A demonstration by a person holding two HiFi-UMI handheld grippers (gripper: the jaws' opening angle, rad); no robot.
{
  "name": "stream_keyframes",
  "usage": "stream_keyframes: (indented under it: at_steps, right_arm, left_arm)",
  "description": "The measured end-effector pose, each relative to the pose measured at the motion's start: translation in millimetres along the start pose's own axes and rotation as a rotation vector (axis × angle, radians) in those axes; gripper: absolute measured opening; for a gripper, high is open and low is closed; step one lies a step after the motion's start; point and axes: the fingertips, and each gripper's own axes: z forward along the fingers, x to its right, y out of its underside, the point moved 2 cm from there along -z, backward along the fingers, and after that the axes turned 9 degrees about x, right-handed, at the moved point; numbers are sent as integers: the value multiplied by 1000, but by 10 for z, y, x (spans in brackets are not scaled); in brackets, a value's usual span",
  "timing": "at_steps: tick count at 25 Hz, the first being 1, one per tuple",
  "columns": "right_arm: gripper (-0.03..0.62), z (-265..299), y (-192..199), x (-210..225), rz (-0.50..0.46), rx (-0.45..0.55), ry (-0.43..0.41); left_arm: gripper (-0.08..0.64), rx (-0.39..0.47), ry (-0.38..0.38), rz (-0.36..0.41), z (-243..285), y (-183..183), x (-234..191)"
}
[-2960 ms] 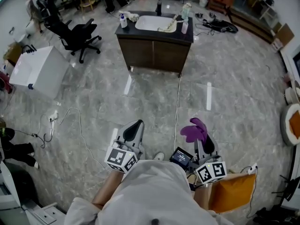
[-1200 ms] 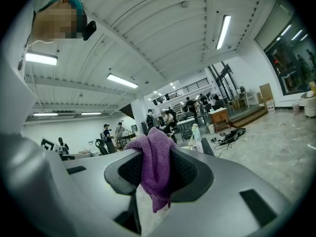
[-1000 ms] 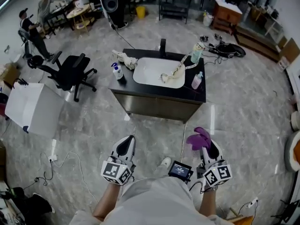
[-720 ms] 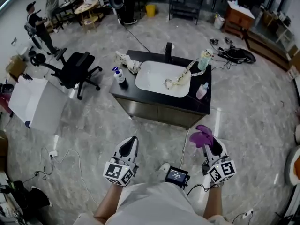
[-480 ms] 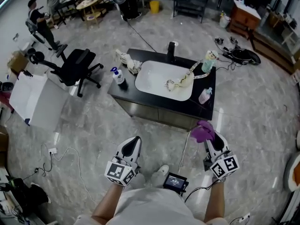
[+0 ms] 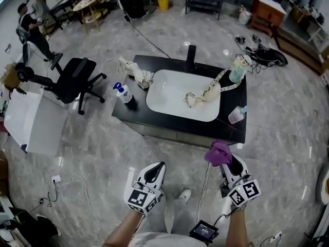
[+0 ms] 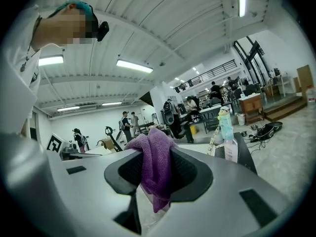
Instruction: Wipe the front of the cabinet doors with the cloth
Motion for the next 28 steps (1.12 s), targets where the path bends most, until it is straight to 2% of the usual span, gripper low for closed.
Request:
stream_keyframes:
  at_steps: [8,15,18,21,23,25,28]
  right_arm:
    - [133,509,995,-108,115,-33,130]
    - [133,932,2189,-275,180,-142,192]
    - [133,1050,2565,-223,192,-164,255]
    - [133,1114,2824,-76,188,-145,362]
    - [133,1203,2950,11,172,-118,412]
    - [133,1342,3039,60,163,-97,421]
    - [133,1535,3093,72,156,-68,392]
  left_arm:
    - [17,-46,84,-32,402,559,-688]
    - [17,-107,145,-66,658,1340,-1189]
    - [17,-126,185,-72,718,1641,-1282]
    - [17,-150,209,-89,731,1912,-1344]
    - [17,-124,217,-91,771,2027,-1421]
    - [17,-97,212,-84,824,2123,-1516]
    - [17,-135,173,-87,818,2346,-1606]
